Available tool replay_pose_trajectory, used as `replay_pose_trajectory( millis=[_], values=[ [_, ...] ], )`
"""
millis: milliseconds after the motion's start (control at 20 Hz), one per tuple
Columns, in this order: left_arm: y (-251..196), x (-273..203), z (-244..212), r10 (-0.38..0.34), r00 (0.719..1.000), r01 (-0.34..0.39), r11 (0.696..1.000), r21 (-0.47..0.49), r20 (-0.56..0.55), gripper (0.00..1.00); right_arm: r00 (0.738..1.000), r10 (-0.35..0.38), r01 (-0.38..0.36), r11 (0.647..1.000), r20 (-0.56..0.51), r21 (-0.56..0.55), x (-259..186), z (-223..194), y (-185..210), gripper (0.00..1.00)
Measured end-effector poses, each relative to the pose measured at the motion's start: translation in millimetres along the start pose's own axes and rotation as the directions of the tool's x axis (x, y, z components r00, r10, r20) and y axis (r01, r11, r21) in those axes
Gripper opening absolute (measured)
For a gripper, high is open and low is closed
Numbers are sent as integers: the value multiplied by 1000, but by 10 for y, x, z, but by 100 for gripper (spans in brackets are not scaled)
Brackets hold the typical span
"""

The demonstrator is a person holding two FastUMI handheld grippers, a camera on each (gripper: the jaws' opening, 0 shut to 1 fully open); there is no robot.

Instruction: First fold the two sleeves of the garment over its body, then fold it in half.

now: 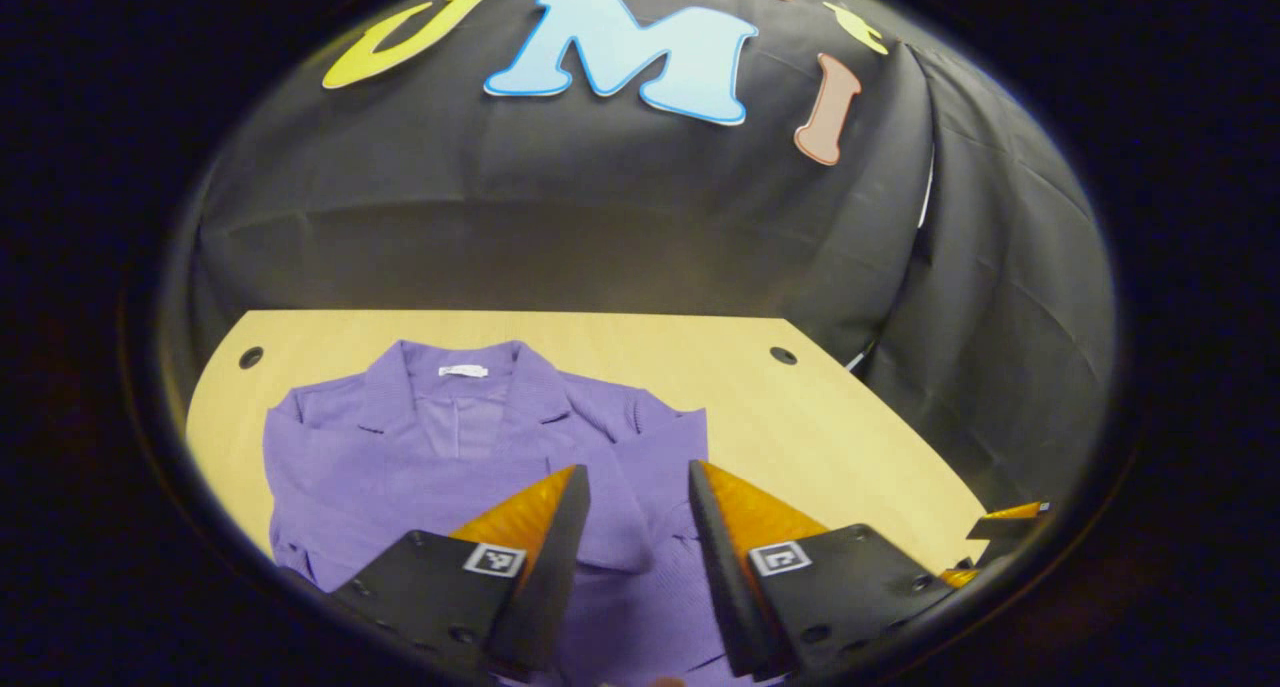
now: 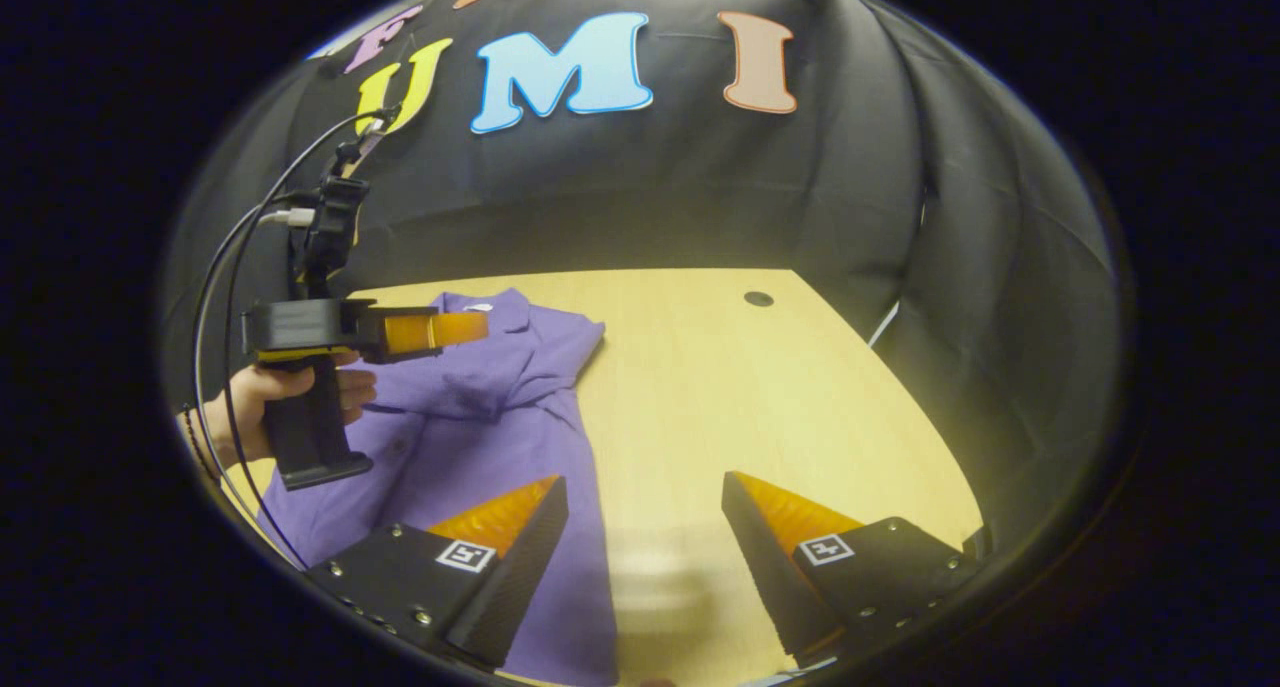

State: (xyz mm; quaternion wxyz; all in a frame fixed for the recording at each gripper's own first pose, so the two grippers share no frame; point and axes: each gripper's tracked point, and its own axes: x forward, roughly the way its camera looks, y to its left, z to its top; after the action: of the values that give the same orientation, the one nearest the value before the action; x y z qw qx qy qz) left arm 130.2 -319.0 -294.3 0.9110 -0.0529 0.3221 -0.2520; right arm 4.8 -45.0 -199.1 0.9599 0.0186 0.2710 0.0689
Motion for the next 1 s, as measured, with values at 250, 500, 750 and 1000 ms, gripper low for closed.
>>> replay_pose_trajectory(
  millis=[250, 500, 750, 1000],
  values=[
    [212, -536, -76, 22, 999, -22, 1000, -19, 25, 89, 1000, 1, -1, 1000, -5, 10, -58, -158, 148, 94],
    [554, -1169, -287, 86, 996, -85, 996, -20, 19, 91, 999, -1, 0, 1000, -47, -17, -109, -410, 345, 95],
    [900, -1761, -680, 143, 990, -143, 989, -21, -8, 98, 994, -18, 16, 1000, -105, -18, -156, -708, 431, 95],
    [1330, -2360, -1195, 208, 977, -210, 977, -40, -47, 95, 987, -41, 41, 999, -153, -3, -258, -991, 445, 95]
  ],
)
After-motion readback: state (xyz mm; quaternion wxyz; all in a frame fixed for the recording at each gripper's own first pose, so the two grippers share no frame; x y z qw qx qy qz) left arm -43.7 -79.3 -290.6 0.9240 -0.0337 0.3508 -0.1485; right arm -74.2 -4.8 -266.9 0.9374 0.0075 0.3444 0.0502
